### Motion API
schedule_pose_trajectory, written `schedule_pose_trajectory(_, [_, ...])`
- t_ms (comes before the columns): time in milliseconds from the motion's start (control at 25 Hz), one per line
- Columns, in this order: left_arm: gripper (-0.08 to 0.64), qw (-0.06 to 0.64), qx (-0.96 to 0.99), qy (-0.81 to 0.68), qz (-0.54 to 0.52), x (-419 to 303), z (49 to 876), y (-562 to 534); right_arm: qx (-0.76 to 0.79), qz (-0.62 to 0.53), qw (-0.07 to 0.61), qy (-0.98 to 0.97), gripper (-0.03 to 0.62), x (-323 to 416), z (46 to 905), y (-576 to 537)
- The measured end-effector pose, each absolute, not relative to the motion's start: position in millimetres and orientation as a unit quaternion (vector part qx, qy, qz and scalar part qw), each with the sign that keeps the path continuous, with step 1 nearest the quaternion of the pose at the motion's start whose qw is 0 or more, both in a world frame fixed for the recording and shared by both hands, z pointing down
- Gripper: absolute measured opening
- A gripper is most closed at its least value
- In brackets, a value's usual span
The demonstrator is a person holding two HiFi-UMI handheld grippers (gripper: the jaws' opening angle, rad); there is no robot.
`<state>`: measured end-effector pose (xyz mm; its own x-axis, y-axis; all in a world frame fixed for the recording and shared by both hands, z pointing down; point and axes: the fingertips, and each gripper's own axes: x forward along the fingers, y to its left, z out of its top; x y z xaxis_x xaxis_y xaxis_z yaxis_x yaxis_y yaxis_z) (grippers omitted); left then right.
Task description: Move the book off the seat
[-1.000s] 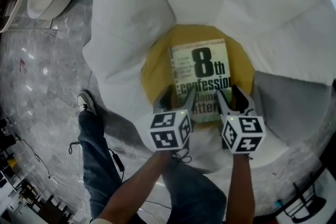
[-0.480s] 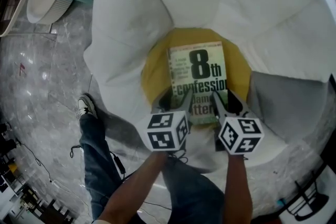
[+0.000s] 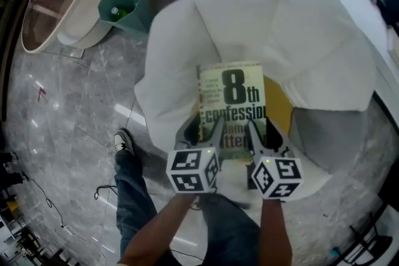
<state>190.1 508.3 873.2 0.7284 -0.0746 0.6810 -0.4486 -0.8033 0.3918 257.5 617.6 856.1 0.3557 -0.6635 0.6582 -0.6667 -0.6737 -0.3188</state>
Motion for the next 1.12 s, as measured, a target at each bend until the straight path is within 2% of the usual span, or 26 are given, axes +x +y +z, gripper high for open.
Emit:
schedule_pose_trajectory(480, [0.244, 0.221, 0.932, -0.181, 0.225, 181.9, 615.8, 377.4, 0.850, 0.266, -0.029, -0.455, 0.183, 251.1, 602.7, 486.5])
schedule_pose_trajectory(840, [0.244, 0.169, 0.946, -0.241, 0.134, 123.4, 412.7, 286.5, 0.833, 0.167, -0.056, -0.524, 0.183, 203.0, 406.6, 390.3])
schedule_pose_trajectory(1120, [0.244, 0.142, 0.938, -0.306, 0.082, 47.4, 299.4, 222.7, 0.797, 0.114, -0.068, -0.589, 0.183, 140.3, 294.6, 315.0])
